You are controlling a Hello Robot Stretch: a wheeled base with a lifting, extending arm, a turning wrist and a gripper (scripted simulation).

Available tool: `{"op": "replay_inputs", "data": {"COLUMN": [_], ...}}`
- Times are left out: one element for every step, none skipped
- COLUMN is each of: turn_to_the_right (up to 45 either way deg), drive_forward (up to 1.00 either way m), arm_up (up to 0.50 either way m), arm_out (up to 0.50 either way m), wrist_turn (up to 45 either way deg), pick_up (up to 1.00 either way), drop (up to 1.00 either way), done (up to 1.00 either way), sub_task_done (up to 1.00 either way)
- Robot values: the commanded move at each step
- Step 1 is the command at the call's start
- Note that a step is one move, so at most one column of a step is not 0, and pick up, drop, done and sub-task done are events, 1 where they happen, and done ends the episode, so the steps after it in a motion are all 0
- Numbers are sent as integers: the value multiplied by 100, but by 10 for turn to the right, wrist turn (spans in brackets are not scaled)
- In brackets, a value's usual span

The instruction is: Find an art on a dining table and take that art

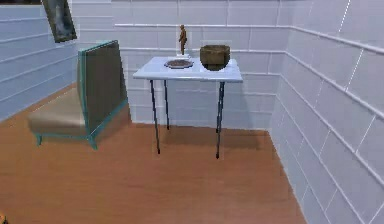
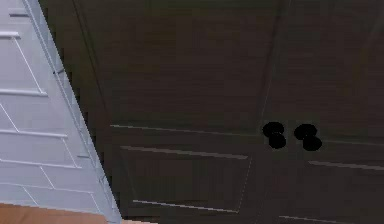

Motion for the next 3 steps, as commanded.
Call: {"op": "replay_inputs", "data": {"turn_to_the_right": [-30, 0, -420], "drive_forward": [0, 75, 0], "arm_up": [0, 0, 0], "arm_out": [0, 0, 0], "wrist_turn": [0, 0, 0], "pick_up": [0, 0, 0], "drop": [0, 0, 0], "done": [0, 0, 0], "sub_task_done": [0, 0, 0]}}
